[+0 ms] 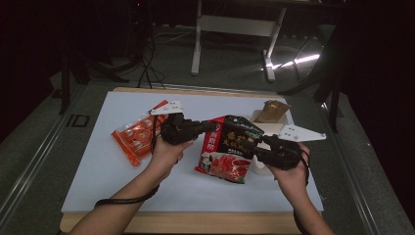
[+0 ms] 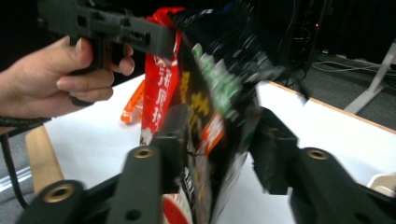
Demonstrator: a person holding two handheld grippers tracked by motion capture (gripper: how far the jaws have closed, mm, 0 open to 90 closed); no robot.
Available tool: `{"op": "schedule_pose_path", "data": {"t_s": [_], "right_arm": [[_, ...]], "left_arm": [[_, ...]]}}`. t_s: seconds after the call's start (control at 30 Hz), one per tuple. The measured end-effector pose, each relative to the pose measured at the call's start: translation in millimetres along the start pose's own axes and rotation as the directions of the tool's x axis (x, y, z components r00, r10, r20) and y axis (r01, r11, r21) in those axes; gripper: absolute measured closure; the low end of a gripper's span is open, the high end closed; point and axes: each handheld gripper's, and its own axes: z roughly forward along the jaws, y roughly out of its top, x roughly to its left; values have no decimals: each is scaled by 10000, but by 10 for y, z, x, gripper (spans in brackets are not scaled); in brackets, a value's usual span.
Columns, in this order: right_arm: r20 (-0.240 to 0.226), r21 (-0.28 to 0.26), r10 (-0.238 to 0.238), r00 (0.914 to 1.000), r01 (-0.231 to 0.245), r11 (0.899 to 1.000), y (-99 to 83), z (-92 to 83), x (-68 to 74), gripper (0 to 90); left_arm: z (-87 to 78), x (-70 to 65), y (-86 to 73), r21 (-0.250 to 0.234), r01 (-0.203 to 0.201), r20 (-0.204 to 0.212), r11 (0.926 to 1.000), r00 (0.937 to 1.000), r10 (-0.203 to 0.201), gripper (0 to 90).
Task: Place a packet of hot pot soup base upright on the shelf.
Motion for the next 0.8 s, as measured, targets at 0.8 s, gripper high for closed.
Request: {"op": "schedule_pose_path", "data": {"t_s": [0.8], "right_arm": [[-508, -265, 157, 9986, -170, 9995, 185, -83, -76, 768]], "left_arm": [[-14, 25, -4, 48, -165, 234, 9999, 9996, 164, 651]]}}
